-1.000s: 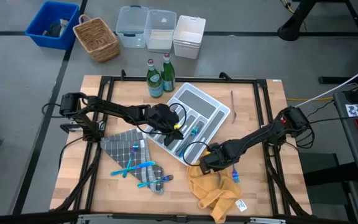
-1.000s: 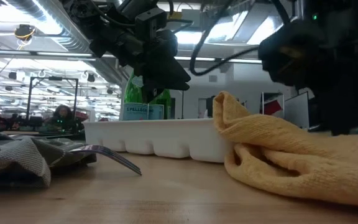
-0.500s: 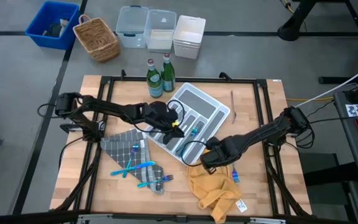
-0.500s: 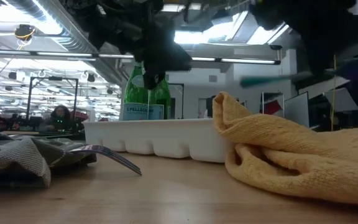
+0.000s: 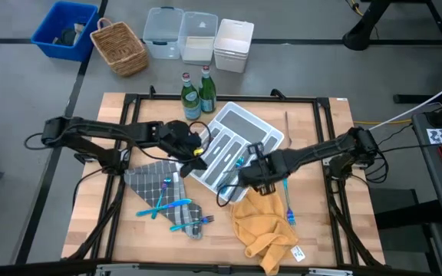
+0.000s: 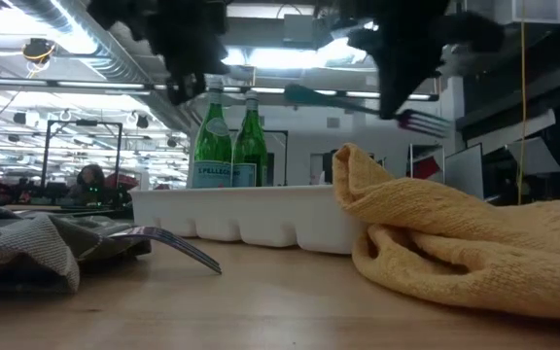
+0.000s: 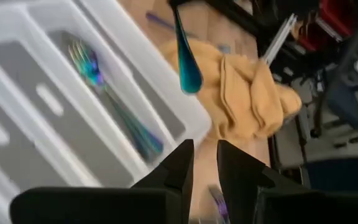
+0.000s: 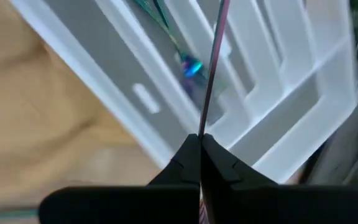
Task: Sort silverware
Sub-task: Put the blue fork into the cutlery tray
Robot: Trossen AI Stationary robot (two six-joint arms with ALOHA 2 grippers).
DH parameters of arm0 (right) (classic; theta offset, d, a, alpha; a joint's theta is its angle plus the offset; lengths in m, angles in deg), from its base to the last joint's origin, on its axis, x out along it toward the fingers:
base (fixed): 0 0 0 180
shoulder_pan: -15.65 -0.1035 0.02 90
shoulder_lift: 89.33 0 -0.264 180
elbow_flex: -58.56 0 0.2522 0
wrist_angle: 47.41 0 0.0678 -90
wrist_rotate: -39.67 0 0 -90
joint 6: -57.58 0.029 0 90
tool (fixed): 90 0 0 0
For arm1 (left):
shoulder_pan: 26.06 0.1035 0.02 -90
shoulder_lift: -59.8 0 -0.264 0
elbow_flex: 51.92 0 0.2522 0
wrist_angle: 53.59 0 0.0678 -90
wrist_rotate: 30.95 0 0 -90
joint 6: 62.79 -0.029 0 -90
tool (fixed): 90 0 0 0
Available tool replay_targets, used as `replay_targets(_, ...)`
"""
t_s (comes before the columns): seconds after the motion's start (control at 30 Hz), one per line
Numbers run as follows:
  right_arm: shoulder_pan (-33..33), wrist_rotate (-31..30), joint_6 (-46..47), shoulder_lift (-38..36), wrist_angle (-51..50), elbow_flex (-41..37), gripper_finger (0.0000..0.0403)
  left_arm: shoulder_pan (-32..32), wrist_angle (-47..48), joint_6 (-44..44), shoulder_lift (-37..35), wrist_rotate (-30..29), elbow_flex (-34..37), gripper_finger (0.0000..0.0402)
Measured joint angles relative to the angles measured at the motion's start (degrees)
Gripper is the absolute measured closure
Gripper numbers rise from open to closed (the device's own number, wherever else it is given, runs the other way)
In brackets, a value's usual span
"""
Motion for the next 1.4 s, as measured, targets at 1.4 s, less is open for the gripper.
replay_targets(1.4, 15.0, 17.1, -52.0, -0.1, 37.6, -18.8, 0.0341, -18.1, 22.8, 24.9, -2.8, -1.7, 0.0, 0.0341)
